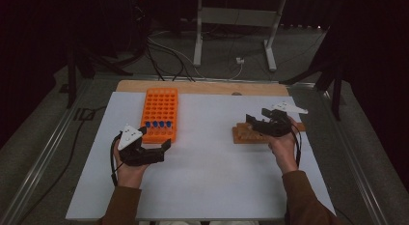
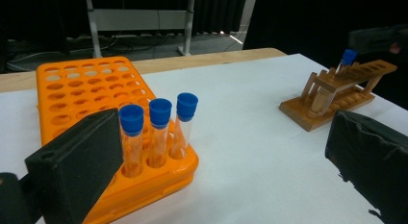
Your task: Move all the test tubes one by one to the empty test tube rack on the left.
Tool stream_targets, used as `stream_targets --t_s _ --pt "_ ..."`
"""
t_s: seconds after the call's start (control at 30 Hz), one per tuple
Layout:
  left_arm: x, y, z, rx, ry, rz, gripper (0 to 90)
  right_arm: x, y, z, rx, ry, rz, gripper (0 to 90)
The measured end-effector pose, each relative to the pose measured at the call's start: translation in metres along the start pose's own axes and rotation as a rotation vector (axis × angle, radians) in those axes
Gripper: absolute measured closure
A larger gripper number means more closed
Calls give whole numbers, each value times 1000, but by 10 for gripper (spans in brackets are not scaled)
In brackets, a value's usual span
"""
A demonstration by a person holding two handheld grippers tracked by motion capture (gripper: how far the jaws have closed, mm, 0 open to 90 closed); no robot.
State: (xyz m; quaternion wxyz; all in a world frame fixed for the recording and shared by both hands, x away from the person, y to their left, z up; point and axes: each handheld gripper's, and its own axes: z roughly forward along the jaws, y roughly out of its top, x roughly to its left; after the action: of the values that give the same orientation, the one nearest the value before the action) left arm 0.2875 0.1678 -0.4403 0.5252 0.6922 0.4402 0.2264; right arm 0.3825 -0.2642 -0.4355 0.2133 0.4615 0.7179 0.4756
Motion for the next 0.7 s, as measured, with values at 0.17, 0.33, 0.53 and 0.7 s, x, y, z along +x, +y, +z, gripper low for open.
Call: stream_targets --t_s 0.17,0.33,0.53,0.7 --pt "1 -1 0 -1 3 -5 8 1 -7 6 40 21 -31 581" --pt "-1 -1 1 9 5 7 8 3 -14 11 67 14 -34 667" --pt "-1 -1 1 9 7 7 8 3 -20 13 75 12 -18 743" --pt "0 -2 1 14 9 6 8 4 -20 13 76 4 -18 753"
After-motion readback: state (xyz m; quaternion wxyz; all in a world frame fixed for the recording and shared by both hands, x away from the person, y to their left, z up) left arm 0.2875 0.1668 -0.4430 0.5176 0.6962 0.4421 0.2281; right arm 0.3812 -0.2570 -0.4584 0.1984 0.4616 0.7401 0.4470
